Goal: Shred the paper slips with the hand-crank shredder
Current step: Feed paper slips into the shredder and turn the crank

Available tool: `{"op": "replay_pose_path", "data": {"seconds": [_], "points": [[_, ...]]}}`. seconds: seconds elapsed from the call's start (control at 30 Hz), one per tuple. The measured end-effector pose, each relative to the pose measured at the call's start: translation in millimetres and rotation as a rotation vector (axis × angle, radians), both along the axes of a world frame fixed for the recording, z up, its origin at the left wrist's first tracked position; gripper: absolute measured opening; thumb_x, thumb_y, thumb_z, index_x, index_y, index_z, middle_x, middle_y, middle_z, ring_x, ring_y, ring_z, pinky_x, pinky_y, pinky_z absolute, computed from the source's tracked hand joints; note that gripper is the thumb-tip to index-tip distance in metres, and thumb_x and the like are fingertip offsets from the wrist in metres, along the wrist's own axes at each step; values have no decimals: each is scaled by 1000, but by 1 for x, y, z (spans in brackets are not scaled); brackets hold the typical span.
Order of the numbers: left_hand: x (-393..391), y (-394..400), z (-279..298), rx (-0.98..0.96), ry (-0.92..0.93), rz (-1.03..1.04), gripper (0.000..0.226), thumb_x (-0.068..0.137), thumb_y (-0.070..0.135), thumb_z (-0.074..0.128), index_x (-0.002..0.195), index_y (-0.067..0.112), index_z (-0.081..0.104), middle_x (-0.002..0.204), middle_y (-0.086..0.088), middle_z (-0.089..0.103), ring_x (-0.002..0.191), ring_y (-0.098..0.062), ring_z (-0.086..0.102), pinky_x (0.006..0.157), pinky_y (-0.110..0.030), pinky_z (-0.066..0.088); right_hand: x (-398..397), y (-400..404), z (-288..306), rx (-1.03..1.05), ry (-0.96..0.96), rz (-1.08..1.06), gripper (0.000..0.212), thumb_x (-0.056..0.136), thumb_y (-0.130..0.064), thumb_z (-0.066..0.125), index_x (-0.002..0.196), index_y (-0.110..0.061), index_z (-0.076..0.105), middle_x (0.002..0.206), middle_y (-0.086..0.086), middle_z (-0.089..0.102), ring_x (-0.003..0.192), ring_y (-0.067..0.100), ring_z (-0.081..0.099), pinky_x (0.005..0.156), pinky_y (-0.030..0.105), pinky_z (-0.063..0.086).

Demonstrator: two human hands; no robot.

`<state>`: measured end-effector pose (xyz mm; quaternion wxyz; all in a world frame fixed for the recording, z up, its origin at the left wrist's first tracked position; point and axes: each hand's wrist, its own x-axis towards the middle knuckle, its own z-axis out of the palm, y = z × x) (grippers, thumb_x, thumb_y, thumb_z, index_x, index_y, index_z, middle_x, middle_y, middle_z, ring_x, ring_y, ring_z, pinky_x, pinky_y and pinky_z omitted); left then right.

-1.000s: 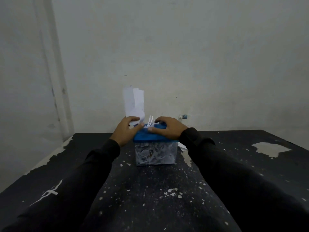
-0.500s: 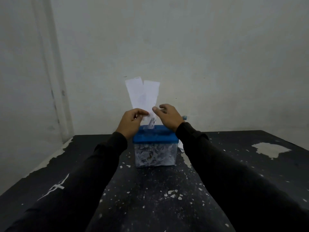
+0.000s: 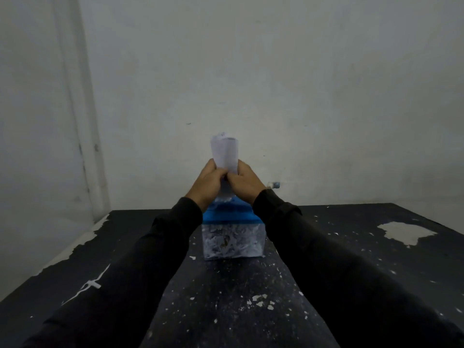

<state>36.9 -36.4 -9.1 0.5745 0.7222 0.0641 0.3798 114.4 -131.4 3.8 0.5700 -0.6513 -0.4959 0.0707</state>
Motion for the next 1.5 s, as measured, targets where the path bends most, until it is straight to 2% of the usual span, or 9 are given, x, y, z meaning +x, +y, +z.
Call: {"op": "replay_pose_path", "data": {"seconds": [0.17,0.37,0.53,0.7,0.87,0.97,1.1,1.33,1.5], "points": [[4,5,0,10,-46,67,24,108,21,44,130,21,55,128,-2,63,118,-24,61,101,-42,53,9,-3,1,72,129,-72,27,101,-13,48,128,-12,42,122,7,56,101,19,57,73,25,49],[3,12,-3,42,-51,139,19,106,20,52,121,17,64,118,-4,71,110,-24,68,95,-44,58,18,-6,-5,263,118,-113,29,101,-26,62,107,1,72,106,12,74,97,29,70,80,45,62],[-2,15,2,68,-16,121,19,105,14,54,120,10,66,111,-4,74,103,-24,71,83,-37,62,23,-14,1,348,303,-104,22,92,-8,72,109,6,73,104,15,75,88,30,74,69,37,63],[-1,17,5,40,-7,140,20,105,15,55,118,6,66,113,-7,73,100,-23,71,80,-34,62,29,-16,4,395,414,-81,21,92,-13,74,104,5,73,97,17,76,77,30,74,65,39,62],[-2,23,3,18,12,153,14,104,13,56,111,6,66,106,-7,72,95,-25,68,81,-40,60,45,-16,2,418,245,-278,12,100,-18,62,99,-7,66,93,8,71,78,21,66,65,33,58],[-1,20,0,29,33,148,14,105,10,53,113,8,64,105,-4,70,96,-24,66,79,-37,59,52,-32,3,469,15,-494,7,104,-15,51,103,-12,57,91,-3,60,80,5,56,69,6,44],[6,12,-8,95,67,186,12,105,10,52,110,8,62,110,-10,68,97,-25,64,84,-37,54,77,-64,-17,478,34,-701,19,107,-18,41,116,-7,54,92,-3,56,77,3,51,64,12,40],[9,14,-18,95,84,223,14,105,11,52,109,5,64,109,-9,68,94,-23,63,79,-32,51,134,-86,-110,-20,300,-886,27,99,-9,45,119,3,60,121,21,62,107,34,60,82,32,43],[9,13,-19,94,86,222,13,105,11,52,110,8,63,109,-6,67,89,-16,63,72,-25,50,134,-77,-144,-522,136,-794,37,98,-11,61,130,5,56,134,23,58,123,38,57,100,41,48]]}}
